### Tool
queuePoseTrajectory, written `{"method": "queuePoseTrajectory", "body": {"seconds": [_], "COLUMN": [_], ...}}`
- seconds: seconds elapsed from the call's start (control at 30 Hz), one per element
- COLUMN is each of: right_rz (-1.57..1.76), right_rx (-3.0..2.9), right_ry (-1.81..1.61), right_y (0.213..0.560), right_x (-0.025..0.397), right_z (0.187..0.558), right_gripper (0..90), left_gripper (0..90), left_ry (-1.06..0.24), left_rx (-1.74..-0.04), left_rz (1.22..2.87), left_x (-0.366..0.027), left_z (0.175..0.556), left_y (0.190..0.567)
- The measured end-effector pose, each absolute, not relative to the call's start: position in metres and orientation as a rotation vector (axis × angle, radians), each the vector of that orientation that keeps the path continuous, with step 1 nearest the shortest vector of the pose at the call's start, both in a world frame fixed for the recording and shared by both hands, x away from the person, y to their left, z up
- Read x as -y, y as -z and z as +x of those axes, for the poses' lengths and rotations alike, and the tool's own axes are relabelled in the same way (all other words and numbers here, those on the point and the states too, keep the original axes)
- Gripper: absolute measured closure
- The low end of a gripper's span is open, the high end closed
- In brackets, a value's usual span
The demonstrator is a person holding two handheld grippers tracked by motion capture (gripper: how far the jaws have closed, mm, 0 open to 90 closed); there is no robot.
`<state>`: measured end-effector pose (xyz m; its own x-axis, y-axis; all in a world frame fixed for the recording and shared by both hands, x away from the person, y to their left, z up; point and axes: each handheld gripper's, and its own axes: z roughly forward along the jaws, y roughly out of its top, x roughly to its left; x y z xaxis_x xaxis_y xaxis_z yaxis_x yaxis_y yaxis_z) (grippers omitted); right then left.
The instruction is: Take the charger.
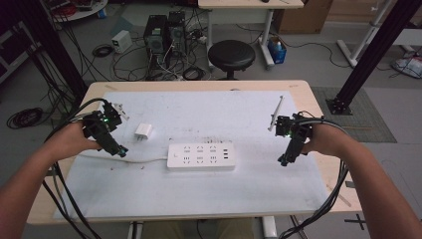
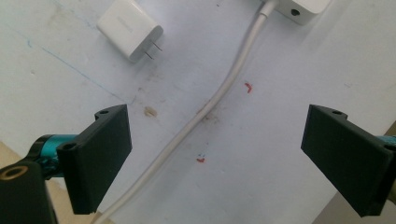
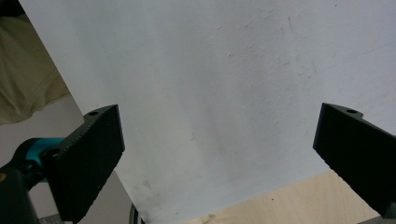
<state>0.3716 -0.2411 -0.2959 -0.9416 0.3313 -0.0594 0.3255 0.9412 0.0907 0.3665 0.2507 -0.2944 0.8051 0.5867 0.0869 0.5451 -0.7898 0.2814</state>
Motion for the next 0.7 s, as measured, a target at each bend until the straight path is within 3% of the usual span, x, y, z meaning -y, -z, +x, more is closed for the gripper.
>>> {"method": "queuePoseTrajectory", "body": {"seconds": [0.37,0.7], "right_rz": [0.517,0.544], "right_rx": [-3.011,-3.015], "right_ry": [-0.142,-0.170], "right_y": [0.294,0.297], "right_x": [0.238,0.232], "right_z": [0.370,0.374], "right_gripper": [1.3,1.3], "left_gripper": [8.5,8.5], "left_ry": [-0.294,-0.377], "left_rx": [-0.994,-1.231], "left_rz": [2.671,2.496], "left_x": [-0.250,-0.246], "left_z": [0.373,0.393], "left_y": [0.295,0.300]}}
